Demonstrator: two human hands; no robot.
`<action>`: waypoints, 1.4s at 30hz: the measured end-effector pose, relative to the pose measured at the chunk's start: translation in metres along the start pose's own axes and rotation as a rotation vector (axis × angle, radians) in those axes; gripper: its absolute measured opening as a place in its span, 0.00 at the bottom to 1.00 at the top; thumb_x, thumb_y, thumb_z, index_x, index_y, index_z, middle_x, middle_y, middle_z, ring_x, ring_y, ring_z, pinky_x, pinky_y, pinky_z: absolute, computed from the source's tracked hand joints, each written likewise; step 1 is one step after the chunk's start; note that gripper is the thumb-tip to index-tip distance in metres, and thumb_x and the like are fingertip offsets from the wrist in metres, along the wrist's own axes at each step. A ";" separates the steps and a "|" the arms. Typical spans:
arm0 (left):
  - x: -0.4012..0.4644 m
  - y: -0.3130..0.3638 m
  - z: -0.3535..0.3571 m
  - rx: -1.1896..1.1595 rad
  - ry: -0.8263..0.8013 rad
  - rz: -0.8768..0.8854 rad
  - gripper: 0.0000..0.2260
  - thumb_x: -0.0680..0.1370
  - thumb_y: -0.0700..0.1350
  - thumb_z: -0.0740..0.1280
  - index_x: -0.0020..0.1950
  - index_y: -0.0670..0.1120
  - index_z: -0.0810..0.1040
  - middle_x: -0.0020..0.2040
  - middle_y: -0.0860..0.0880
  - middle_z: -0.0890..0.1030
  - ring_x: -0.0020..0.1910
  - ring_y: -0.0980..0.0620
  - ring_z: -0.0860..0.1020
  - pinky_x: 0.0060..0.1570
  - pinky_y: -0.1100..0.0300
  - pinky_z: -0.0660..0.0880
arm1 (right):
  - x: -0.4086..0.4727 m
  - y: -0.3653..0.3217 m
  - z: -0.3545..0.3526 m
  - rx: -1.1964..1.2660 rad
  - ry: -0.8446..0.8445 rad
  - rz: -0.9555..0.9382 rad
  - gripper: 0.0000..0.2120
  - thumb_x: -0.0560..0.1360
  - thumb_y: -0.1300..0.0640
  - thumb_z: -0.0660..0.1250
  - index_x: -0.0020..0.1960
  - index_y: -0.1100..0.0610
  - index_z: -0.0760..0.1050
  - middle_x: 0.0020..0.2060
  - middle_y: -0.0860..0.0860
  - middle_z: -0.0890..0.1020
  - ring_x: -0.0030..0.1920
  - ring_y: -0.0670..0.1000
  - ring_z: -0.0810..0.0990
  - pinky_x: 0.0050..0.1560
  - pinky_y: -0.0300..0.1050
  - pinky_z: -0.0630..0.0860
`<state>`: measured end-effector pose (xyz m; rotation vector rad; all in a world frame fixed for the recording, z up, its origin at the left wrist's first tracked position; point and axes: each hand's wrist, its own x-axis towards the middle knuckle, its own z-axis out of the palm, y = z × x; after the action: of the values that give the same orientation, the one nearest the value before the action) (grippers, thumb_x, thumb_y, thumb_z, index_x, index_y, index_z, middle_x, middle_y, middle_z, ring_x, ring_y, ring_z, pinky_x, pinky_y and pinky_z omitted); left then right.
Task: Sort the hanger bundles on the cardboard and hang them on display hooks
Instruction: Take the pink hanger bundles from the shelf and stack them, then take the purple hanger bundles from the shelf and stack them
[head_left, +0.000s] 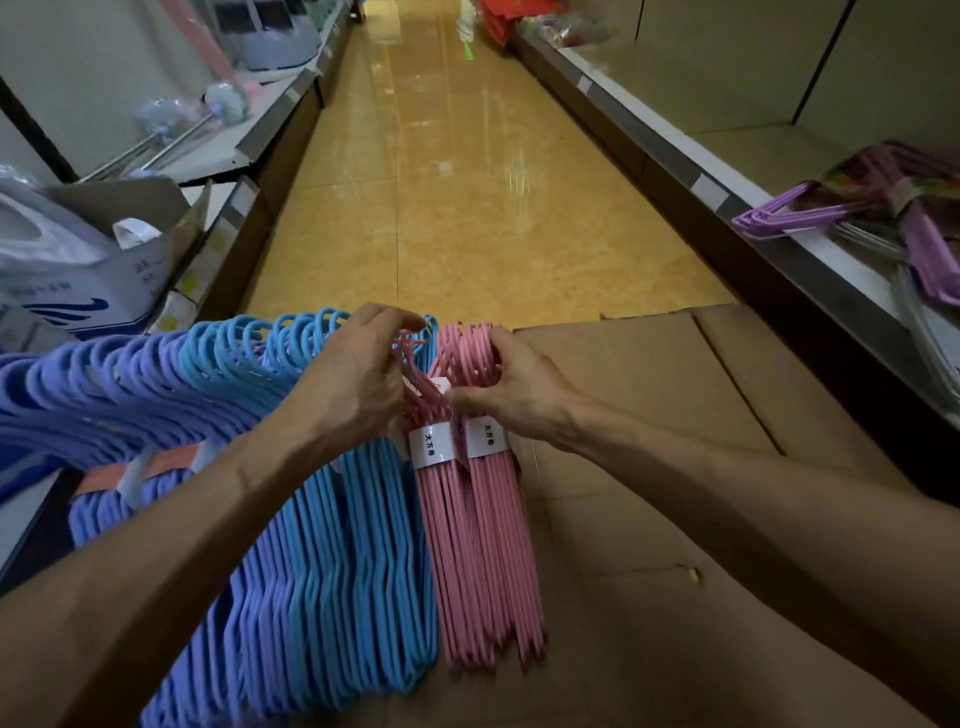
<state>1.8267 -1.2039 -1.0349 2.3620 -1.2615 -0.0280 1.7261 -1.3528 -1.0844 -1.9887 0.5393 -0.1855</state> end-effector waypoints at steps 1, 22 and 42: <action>0.000 0.000 -0.001 -0.009 0.010 0.023 0.18 0.79 0.34 0.58 0.68 0.41 0.74 0.67 0.43 0.74 0.66 0.47 0.72 0.62 0.62 0.64 | 0.001 0.001 0.002 -0.020 -0.029 -0.024 0.28 0.71 0.56 0.77 0.67 0.54 0.70 0.55 0.50 0.81 0.55 0.49 0.81 0.59 0.50 0.80; 0.013 0.014 0.018 -0.028 0.018 0.068 0.16 0.78 0.34 0.63 0.65 0.41 0.77 0.62 0.42 0.78 0.61 0.45 0.76 0.57 0.65 0.65 | 0.009 0.022 -0.009 -0.042 -0.066 -0.129 0.23 0.71 0.59 0.77 0.65 0.56 0.77 0.58 0.51 0.83 0.57 0.47 0.80 0.63 0.45 0.76; 0.043 0.188 0.068 -0.651 -0.062 0.058 0.14 0.81 0.37 0.62 0.55 0.55 0.80 0.52 0.57 0.83 0.49 0.63 0.81 0.54 0.55 0.79 | -0.115 0.098 -0.192 -0.327 0.138 0.086 0.12 0.80 0.56 0.65 0.62 0.55 0.78 0.54 0.49 0.82 0.53 0.46 0.80 0.55 0.41 0.78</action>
<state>1.6890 -1.3534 -1.0118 1.7717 -1.1280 -0.4293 1.5275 -1.4935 -1.0696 -2.2743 0.7831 -0.1918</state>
